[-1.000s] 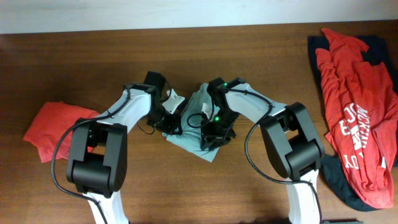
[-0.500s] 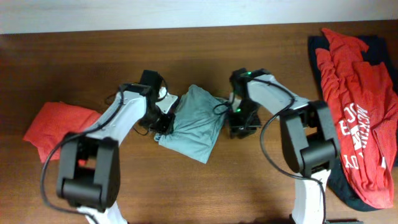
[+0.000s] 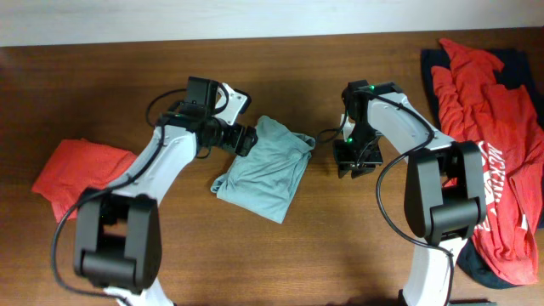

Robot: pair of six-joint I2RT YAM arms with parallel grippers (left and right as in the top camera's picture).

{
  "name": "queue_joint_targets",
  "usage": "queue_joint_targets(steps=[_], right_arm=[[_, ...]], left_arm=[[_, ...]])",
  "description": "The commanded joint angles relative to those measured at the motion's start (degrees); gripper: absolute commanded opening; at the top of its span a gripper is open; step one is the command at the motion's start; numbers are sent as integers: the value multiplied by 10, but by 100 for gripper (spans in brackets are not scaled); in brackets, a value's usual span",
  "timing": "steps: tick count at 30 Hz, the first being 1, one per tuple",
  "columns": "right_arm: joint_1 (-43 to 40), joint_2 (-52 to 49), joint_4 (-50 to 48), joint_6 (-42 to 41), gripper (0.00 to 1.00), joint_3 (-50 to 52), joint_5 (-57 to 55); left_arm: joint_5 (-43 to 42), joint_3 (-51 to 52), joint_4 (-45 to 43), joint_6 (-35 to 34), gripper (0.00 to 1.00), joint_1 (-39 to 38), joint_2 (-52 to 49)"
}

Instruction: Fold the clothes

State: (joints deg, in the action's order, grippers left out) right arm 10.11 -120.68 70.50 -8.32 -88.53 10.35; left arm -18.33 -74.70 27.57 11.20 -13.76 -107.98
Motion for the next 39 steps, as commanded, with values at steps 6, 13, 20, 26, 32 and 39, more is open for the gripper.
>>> queue_joint_targets(steps=[6, 13, 20, 26, 32, 39], right_arm=[[0, 17, 10, 5, 35, -10, -5], [0, 17, 14, 5, 35, -10, -5], [0, 17, 13, 5, 35, -10, -5], [0, 17, 17, 5, 35, -10, -5], [0, 17, 18, 5, 35, -10, -5], [0, 17, 22, 6, 35, -10, -5]], left_arm=[[-120, -50, -52, 10, 94, 4, -109], [-171, -135, -4, -16, 92, 4, -200], [-230, -141, 82, -6, 68, 2, -224], [-243, -141, 94, -4, 58, -10, -224], [-244, -141, 91, -4, 19, -11, -224], [-211, -199, 141, -4, 1, 20, -220]])
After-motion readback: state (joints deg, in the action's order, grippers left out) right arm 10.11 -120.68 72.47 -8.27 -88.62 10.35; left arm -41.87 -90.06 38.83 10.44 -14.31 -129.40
